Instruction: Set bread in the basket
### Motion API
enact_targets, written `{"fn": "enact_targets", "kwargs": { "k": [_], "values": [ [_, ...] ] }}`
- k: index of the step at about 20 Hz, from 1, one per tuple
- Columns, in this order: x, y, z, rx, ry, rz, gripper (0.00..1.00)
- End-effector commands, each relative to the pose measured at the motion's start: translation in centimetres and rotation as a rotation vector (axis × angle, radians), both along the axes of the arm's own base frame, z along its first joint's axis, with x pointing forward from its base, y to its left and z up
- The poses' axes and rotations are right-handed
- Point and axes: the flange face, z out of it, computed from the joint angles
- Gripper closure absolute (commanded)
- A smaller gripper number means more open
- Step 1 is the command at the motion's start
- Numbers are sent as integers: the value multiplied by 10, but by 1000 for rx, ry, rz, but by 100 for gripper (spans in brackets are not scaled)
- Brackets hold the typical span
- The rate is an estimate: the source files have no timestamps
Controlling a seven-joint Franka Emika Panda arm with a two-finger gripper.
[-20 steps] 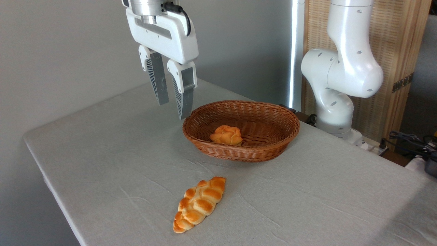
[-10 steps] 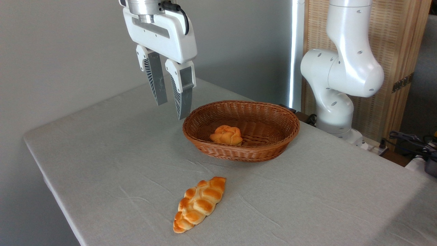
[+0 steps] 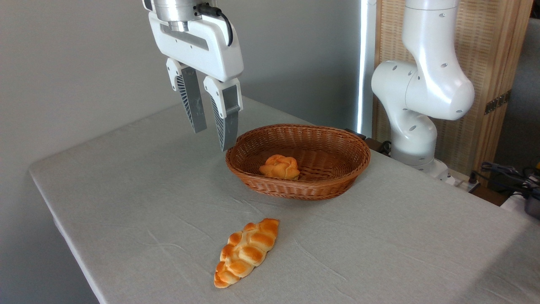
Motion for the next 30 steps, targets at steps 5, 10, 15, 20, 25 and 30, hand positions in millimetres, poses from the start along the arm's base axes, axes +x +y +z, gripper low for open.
{"fn": "enact_targets", "kwargs": {
  "k": [5, 10, 15, 20, 25, 30],
  "values": [
    [1, -1, 4, -4, 20, 1, 0],
    [1, 2, 5, -5, 19, 7, 0],
    [0, 0, 5, -5, 20, 4, 0],
    [1, 2, 5, -8, 20, 4, 0],
    [1, 3, 5, -6, 20, -3, 0],
    [0, 3, 6, -6, 19, -1, 0]
  ]
}}
